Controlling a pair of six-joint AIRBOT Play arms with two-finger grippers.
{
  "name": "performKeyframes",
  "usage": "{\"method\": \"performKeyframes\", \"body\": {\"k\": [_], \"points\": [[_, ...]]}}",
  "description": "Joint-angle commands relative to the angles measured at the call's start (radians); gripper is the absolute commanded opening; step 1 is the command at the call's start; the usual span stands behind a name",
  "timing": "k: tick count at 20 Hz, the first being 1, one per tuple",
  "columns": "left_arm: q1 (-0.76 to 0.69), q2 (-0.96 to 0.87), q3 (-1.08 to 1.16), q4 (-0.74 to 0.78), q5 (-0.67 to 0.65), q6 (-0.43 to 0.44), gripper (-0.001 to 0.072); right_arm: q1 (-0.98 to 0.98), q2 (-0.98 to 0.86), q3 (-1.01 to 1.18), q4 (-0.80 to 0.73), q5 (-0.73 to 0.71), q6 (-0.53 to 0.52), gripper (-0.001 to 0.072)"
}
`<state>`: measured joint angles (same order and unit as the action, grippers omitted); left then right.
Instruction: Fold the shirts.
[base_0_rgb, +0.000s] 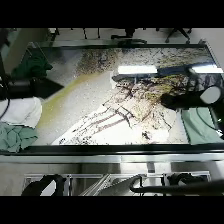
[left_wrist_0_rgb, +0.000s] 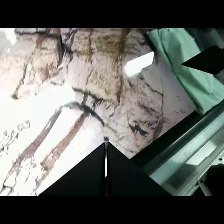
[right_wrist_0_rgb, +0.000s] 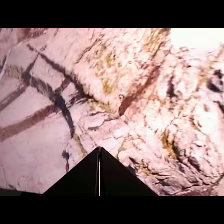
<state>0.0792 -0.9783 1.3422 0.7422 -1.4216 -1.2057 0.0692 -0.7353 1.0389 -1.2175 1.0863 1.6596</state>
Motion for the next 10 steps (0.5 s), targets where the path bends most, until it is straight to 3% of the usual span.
{"method": "performKeyframes", "body": {"k": [1,10], "points": [[0.001,0.15,-0.278,0.051,0.053,0.005,0.0012,0.127,0.007,-0.087,0.008,-0.062,0.012,0.0018],[0.001,0.237,-0.388,0.051,0.085,0.004,0.0013,0.127,0.006,-0.087,0.018,-0.008,0.012,0.0018]]}}
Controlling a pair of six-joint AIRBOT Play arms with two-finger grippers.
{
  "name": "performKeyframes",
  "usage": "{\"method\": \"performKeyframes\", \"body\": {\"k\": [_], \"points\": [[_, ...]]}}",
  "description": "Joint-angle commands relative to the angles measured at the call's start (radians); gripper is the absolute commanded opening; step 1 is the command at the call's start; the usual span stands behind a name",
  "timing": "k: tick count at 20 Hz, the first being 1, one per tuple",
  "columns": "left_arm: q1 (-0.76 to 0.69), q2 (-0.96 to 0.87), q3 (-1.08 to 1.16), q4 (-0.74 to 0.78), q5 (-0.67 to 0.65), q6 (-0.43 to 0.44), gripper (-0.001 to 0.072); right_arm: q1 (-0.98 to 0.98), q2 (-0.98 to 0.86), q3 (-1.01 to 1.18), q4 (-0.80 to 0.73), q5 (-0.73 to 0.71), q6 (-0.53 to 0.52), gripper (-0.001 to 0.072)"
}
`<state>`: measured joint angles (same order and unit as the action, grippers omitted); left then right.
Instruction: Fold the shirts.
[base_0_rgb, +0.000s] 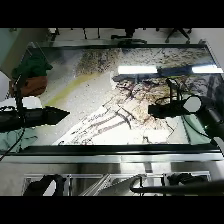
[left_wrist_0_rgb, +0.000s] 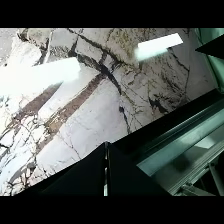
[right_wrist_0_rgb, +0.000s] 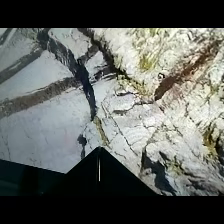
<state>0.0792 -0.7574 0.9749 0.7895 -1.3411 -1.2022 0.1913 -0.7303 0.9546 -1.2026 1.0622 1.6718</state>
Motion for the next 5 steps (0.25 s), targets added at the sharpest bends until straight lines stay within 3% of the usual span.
{"method": "performKeyframes", "body": {"k": [1,5], "points": [[0.0,0.017,-0.021,0.003,0.003,0.0,0.0013,0.005,0.001,-0.003,0.003,0.016,0.0,0.0018],[0.0,0.017,-0.021,0.003,0.008,0.0,0.0013,0.005,0.001,-0.003,0.003,0.016,0.0,0.0018]]}}
